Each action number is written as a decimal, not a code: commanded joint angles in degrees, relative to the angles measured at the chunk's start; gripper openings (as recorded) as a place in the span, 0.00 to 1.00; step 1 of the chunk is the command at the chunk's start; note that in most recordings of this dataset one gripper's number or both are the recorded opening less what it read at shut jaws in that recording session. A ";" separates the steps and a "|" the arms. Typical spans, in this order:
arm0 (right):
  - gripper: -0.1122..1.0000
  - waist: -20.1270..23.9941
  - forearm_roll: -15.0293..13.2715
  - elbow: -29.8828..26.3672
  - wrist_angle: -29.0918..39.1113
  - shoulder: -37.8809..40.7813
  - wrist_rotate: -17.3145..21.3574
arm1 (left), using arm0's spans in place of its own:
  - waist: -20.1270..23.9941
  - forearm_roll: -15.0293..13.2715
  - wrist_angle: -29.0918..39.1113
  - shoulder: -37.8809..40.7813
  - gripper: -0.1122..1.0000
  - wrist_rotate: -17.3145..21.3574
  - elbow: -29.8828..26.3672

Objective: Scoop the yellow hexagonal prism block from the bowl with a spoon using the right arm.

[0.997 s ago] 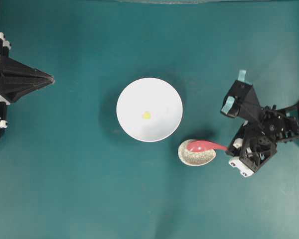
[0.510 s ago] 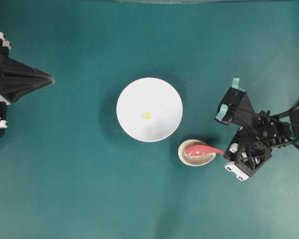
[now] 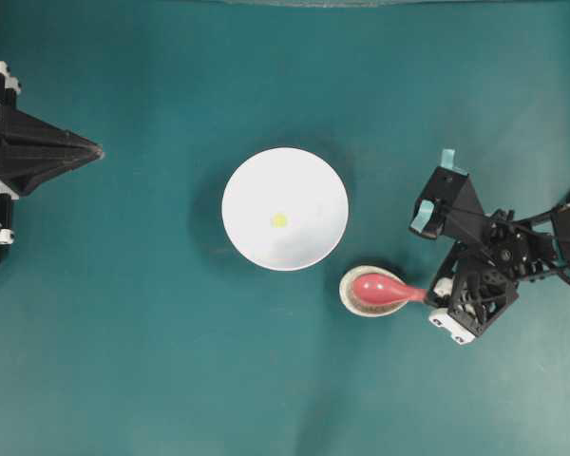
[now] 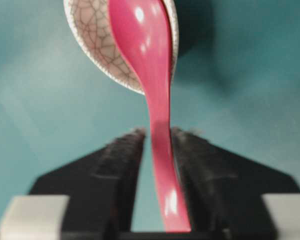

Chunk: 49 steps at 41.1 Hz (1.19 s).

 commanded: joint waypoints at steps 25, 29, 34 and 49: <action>0.59 1.58 -28.30 1.93 -11.95 -4.39 0.18 | 0.18 0.09 -1.14 0.18 0.12 -0.18 -1.76; 0.59 1.23 -30.50 2.55 -15.21 -4.83 0.18 | 0.18 0.09 -1.14 0.18 0.12 -0.26 -1.85; 0.59 0.26 -33.75 4.13 -21.97 -5.89 0.18 | 0.18 0.09 -1.14 0.18 0.12 0.09 -1.93; 0.59 -6.06 -37.44 10.20 -45.88 -9.76 -1.32 | 0.18 0.09 -1.23 0.26 0.12 0.26 -2.29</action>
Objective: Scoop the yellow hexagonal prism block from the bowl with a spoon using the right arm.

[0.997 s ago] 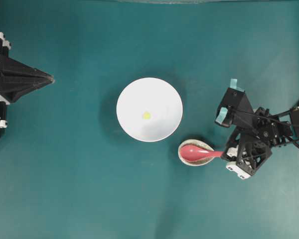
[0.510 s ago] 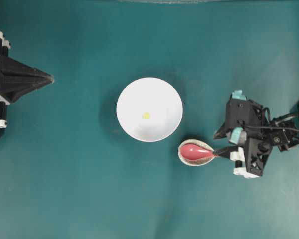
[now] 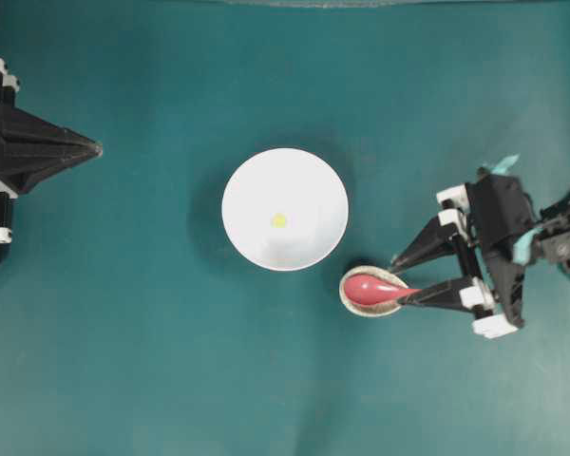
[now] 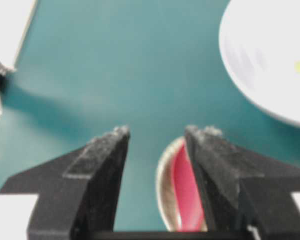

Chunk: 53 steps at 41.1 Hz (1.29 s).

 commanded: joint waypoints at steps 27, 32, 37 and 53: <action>0.58 5.27 33.84 14.85 -44.91 11.60 -24.61 | 0.18 0.09 -0.79 0.35 0.12 0.18 -1.67; 0.58 9.58 39.81 13.80 -48.78 18.02 -26.10 | 0.18 0.09 -0.79 0.44 0.12 0.35 -1.67; 0.58 13.80 45.18 12.92 -53.35 24.08 -26.81 | 0.18 0.09 -0.79 0.53 0.12 0.35 -1.67; 0.58 27.25 63.28 11.95 -63.28 35.86 -27.16 | 0.18 0.09 -0.79 0.53 0.12 0.35 -1.67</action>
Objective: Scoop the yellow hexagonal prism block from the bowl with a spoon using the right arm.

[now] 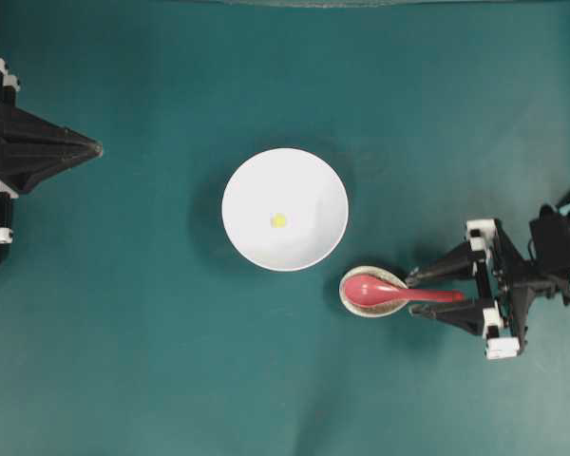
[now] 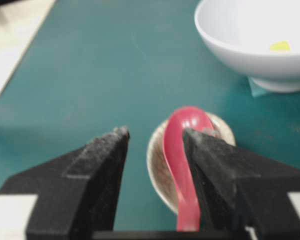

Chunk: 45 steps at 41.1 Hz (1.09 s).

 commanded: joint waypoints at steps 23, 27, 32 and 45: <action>0.58 6.50 11.51 -1.23 -0.35 6.86 -4.39 | 0.18 0.09 -1.14 0.62 0.12 -0.09 -1.67; 0.58 6.50 11.60 -1.14 0.79 6.86 -4.57 | 0.18 0.09 -1.05 0.62 0.12 -0.09 -1.67; 0.58 6.50 11.69 -1.23 3.16 6.86 -4.57 | 0.18 0.09 -1.05 0.70 0.12 0.00 -1.67; 0.58 6.50 11.60 -1.14 4.39 6.86 -4.57 | 0.18 0.18 -1.05 0.62 0.12 0.00 -1.67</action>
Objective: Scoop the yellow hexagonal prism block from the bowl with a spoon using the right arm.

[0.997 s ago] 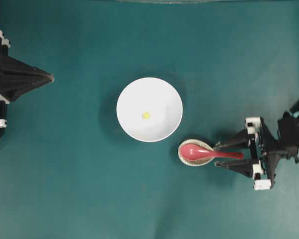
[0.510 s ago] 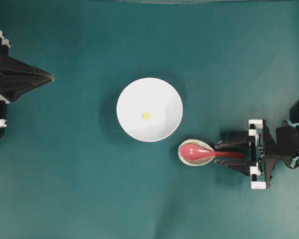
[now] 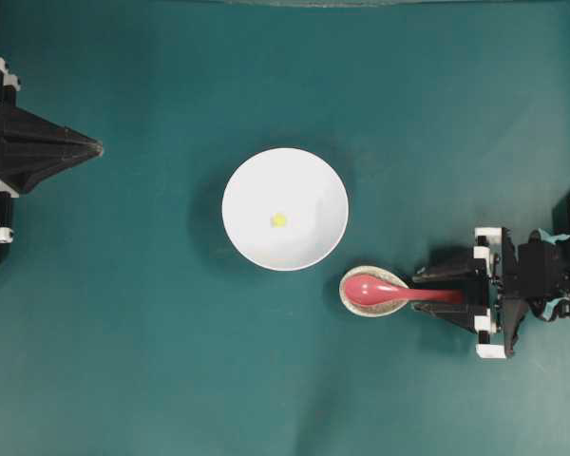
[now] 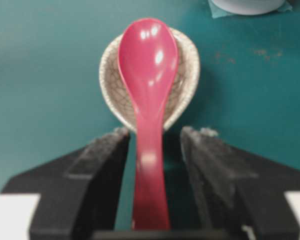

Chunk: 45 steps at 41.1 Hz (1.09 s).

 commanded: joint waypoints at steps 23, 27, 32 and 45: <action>0.47 0.26 -0.18 0.09 -0.18 -0.70 -0.53 | 0.18 0.09 -0.70 0.44 0.12 0.00 -1.58; 0.45 0.26 -0.44 0.26 -0.18 -0.70 -0.62 | 0.18 0.09 -0.70 0.44 0.12 0.00 -1.58; 0.45 0.26 -0.44 0.44 -0.18 -0.70 -0.62 | 0.18 0.09 -0.70 0.44 0.12 0.00 -1.58; 0.45 0.26 -0.44 0.35 -0.18 -0.70 -0.70 | 0.18 0.09 -0.79 0.44 0.12 0.09 -1.58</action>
